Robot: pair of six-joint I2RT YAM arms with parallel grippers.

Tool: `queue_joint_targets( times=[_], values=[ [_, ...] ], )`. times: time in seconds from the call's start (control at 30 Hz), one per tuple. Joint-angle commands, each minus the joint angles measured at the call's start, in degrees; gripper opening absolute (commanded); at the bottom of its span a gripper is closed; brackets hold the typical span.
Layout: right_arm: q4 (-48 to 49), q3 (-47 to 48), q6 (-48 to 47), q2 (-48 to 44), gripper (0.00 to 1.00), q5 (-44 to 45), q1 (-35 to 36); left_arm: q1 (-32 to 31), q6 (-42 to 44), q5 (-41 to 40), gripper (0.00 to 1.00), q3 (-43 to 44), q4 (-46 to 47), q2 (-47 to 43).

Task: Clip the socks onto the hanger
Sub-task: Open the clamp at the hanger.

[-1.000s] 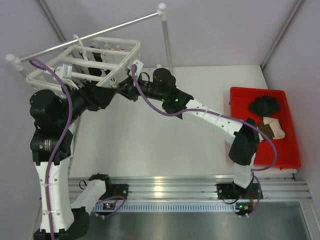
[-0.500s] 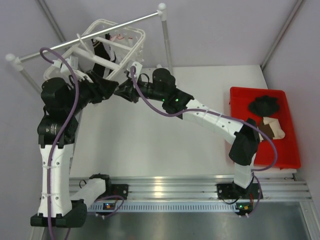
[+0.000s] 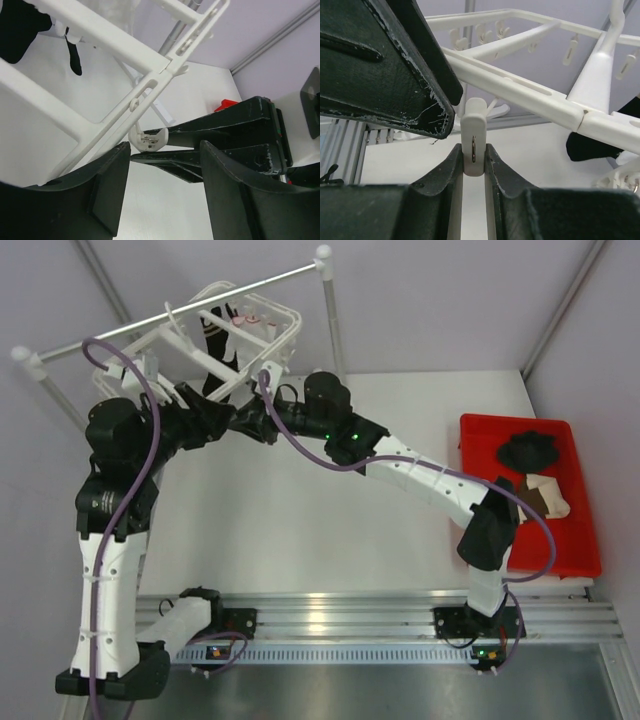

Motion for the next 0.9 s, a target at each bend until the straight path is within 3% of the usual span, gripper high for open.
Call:
queue_joint_targets(
  times=[0.0,0.23,0.87],
  values=[
    [2.7,5.1,-0.8,-1.4,0.00,-2.9,0.6,0.7,2.1,-10.0,0.63,0.8,-2.3,-0.1],
    [1.3,6.4,-1.3,-0.9,0.00,-3.7,0.5,0.7,3.4,-8.6,0.61,-0.8,-0.8,-0.2],
    [-1.1,7.4,-1.7,0.1,0.00,-4.6,0.6,0.7,-2.6,1.3,0.55,-8.6,16.5,-4.9]
  ],
)
